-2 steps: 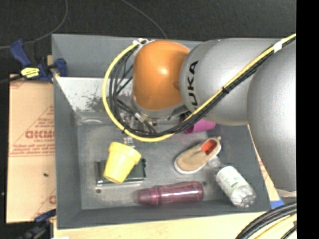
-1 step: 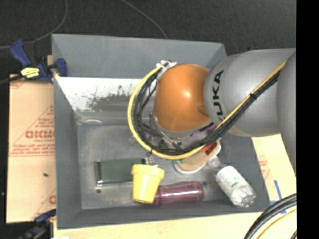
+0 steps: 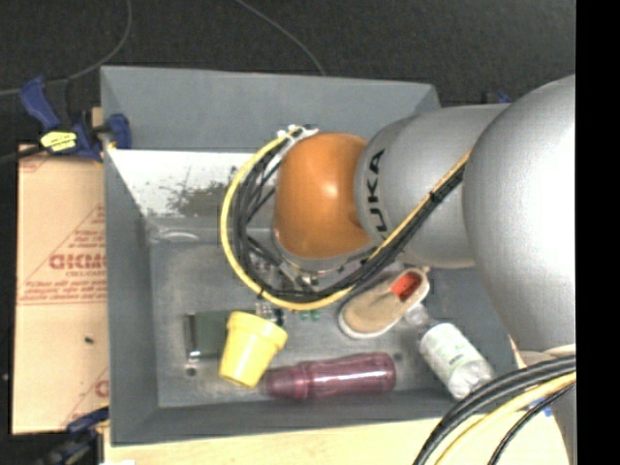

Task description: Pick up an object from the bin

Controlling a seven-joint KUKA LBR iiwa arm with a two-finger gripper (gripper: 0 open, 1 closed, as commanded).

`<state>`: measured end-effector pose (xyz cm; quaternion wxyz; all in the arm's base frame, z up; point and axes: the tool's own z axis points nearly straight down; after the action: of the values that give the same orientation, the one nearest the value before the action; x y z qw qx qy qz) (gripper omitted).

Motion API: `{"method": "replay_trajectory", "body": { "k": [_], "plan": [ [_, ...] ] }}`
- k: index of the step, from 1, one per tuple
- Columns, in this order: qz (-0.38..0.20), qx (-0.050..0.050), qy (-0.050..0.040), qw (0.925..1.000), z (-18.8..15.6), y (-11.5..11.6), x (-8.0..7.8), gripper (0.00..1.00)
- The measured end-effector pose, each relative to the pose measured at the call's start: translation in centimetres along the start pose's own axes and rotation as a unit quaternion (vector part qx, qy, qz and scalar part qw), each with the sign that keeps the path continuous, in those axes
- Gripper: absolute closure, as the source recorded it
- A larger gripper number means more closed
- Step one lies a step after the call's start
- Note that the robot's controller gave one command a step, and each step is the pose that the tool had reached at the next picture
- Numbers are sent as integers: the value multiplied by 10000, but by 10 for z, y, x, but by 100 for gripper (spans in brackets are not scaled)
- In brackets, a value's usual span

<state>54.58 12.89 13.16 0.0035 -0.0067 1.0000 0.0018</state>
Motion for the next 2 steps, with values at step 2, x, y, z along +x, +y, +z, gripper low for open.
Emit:
{"method": "replay_trajectory", "body": {
  "k": [2],
  "plan": [
    [-143,1,-31,9999,52,-54,-34,0]
  ]
}}
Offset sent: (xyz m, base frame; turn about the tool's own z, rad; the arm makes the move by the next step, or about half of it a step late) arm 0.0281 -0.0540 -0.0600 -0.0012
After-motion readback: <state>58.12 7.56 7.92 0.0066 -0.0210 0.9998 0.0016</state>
